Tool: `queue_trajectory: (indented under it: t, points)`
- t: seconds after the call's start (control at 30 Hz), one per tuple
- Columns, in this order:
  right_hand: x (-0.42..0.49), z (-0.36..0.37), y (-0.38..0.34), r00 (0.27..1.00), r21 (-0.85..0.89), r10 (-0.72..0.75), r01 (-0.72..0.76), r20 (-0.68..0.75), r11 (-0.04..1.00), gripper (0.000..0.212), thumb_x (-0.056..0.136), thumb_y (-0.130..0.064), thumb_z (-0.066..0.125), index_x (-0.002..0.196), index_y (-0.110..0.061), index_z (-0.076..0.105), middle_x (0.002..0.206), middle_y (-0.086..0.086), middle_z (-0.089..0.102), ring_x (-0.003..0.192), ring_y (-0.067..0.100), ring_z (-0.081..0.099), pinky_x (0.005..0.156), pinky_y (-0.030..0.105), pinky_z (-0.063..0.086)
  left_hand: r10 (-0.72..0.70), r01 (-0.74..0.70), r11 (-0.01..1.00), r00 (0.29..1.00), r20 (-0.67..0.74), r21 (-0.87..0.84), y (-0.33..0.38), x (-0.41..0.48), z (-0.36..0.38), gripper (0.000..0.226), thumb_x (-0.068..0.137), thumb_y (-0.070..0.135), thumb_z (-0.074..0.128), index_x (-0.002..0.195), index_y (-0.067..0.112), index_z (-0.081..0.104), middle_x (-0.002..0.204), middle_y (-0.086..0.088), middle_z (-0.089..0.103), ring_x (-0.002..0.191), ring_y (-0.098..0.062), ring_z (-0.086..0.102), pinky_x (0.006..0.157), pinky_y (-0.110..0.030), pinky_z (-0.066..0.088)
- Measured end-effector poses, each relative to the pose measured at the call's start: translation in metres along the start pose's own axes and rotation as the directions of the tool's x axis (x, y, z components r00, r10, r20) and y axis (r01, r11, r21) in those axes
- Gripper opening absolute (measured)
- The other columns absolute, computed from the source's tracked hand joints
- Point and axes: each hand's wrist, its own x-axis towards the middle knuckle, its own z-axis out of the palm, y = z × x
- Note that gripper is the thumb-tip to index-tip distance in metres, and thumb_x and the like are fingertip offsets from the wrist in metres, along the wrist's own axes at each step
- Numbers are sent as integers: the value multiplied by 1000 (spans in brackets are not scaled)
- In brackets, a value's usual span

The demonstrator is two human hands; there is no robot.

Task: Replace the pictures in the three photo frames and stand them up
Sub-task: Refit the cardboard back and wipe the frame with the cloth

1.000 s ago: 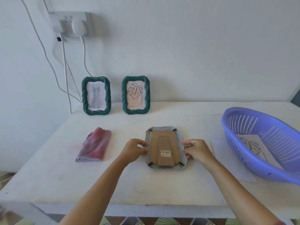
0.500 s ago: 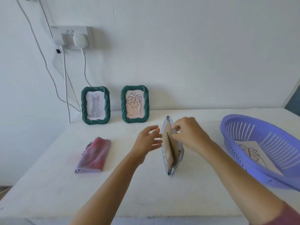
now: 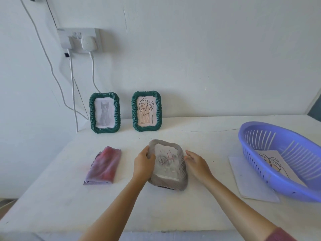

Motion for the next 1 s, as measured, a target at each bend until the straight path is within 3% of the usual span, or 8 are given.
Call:
queue_trajectory:
  t: [0.1,0.2,0.3,0.4,0.57,0.73,0.8,1.0]
  points:
    - [-3,11,9,993,-84,-115,114,-18,990,44,95,-18,44,139,-15,41,142,2,46,134,20,40,105,26,32,47,-44,995,998,-32,89,-14,-2,12,28,94,16,42,117,10,58,105,-11,67,93,-30,56,77,-35,45]
    - [-2,17,16,993,-247,-118,108,-26,963,50,96,-21,43,143,-13,32,151,1,32,139,15,30,112,25,23,106,-94,980,992,-65,175,-24,-2,23,18,91,12,41,86,7,57,64,-1,53,86,-38,51,72,-39,41]
    - [1,20,19,991,-304,-130,115,-29,946,49,97,-22,40,144,-12,30,154,1,28,141,14,26,114,25,20,118,-99,967,991,-69,235,-25,-3,26,29,94,16,41,110,4,61,104,-13,63,113,-40,48,92,-40,40]
    - [1,21,19,990,-346,-138,120,-26,931,49,97,-22,37,145,-12,29,154,2,25,142,14,23,115,25,17,92,-51,931,991,-96,360,-23,-1,17,38,96,29,41,130,21,54,144,-11,37,133,-31,29,110,-36,26]
    - [2,22,21,990,-354,-139,122,-23,927,49,98,-23,35,145,-12,26,155,2,22,143,13,20,115,25,14,105,72,868,940,-324,492,-36,19,-26,57,88,39,54,141,26,36,151,-12,24,140,-32,17,115,-45,14]
    - [2,22,22,991,-347,-130,114,-22,931,49,98,-23,34,145,-13,26,156,1,22,143,13,20,115,25,14,-211,363,714,927,-310,598,-63,37,-61,78,82,63,45,147,34,14,156,-17,2,142,-43,-1,114,-57,-2]
    - [2,22,21,992,-346,-126,112,-17,931,49,98,-23,34,145,-13,26,155,1,22,143,13,20,116,25,15,-243,378,672,925,-292,637,-70,38,-65,72,83,68,36,145,39,13,155,-16,8,139,-43,12,113,-56,8]
    - [2,20,22,993,-337,-122,113,-4,935,49,98,-26,35,145,-14,27,155,0,24,143,12,21,115,24,15,-124,338,677,928,-351,654,-70,40,-79,45,93,39,34,137,33,33,129,-15,42,115,-37,41,96,-44,35]
